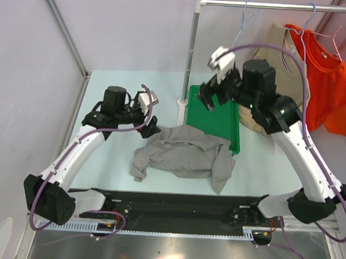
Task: Place the t-shirt on the hanger
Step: Pick up the hanger from the clothesline, then place the T-shirt on the hanger.
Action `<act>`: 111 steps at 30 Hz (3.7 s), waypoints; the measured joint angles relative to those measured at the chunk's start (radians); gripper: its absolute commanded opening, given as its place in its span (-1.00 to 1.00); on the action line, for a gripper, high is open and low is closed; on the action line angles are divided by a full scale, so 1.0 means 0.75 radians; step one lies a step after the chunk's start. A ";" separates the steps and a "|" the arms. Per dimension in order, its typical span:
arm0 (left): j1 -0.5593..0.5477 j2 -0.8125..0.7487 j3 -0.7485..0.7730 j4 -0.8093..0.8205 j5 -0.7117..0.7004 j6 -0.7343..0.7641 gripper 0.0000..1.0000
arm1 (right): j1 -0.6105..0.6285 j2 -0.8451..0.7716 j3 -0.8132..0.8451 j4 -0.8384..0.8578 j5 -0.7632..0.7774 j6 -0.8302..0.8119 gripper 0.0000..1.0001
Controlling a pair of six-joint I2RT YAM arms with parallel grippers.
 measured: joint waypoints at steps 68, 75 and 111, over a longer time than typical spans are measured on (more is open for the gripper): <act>0.000 -0.091 0.008 0.201 -0.210 -0.135 1.00 | -0.550 0.396 0.218 0.692 0.369 0.943 -1.00; 0.000 -0.092 0.008 0.179 -0.091 -0.109 0.99 | -0.550 0.078 -0.183 0.631 0.287 0.797 -1.00; -0.039 0.393 -0.227 0.089 0.140 0.714 0.38 | -0.294 0.191 -0.164 -0.763 -0.638 -0.655 -1.00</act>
